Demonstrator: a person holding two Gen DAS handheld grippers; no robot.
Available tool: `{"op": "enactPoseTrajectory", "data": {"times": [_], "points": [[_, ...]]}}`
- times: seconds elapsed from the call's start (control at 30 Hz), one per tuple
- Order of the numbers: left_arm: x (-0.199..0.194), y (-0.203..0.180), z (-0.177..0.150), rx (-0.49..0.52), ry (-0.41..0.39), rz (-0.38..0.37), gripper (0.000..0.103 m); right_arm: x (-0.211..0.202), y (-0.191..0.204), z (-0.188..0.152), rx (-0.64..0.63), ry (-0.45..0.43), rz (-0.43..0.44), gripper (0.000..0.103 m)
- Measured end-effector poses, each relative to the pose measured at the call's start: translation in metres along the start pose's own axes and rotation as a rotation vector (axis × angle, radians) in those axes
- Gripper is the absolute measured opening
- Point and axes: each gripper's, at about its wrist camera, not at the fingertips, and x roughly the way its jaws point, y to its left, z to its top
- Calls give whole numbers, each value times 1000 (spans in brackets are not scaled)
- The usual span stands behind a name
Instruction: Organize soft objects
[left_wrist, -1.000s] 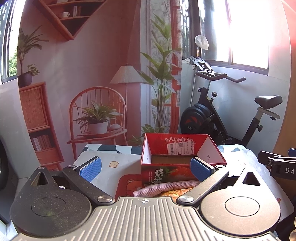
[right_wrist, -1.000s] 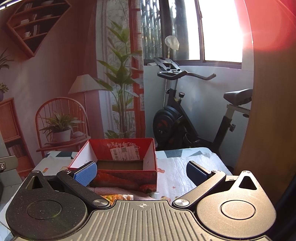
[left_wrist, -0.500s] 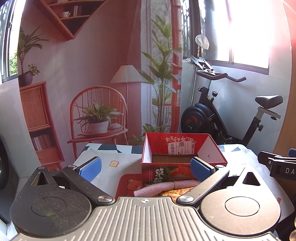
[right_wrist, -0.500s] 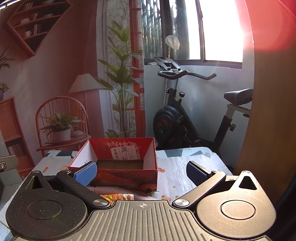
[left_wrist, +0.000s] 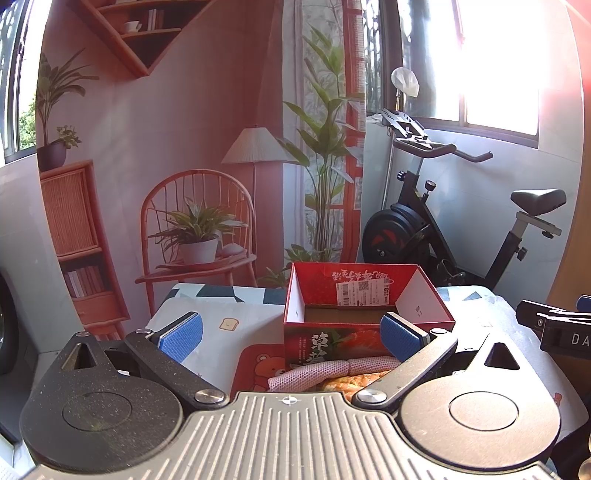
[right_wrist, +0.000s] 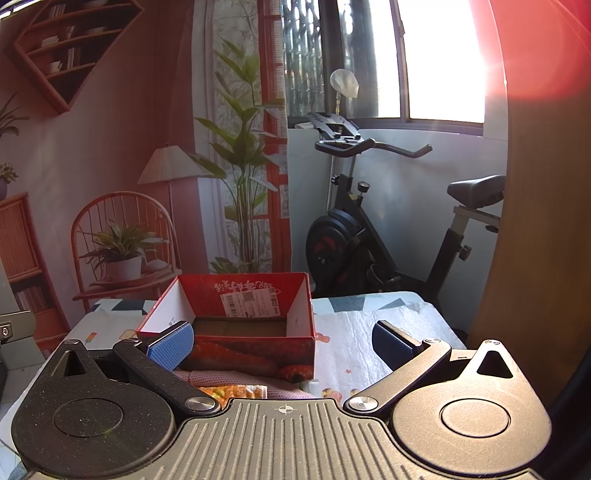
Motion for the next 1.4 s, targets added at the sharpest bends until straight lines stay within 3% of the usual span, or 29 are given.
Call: {"op": "enactPoseTrajectory", "data": {"times": [1.0,1.27,1.33,1.4], "points": [[8,3,-3,-13,37,3,103,3,1,-5,1,-5,24,103],[42,20,-14,-84,129,0,103,23,-12,-23,78,3,98,103],[55,27,-21,-124,164,-1,103,28,-13,-32,63,-49,58,103],[65,33,-31,-163,185,-15,103,38,-13,-39,33,-35,17,103]]}}
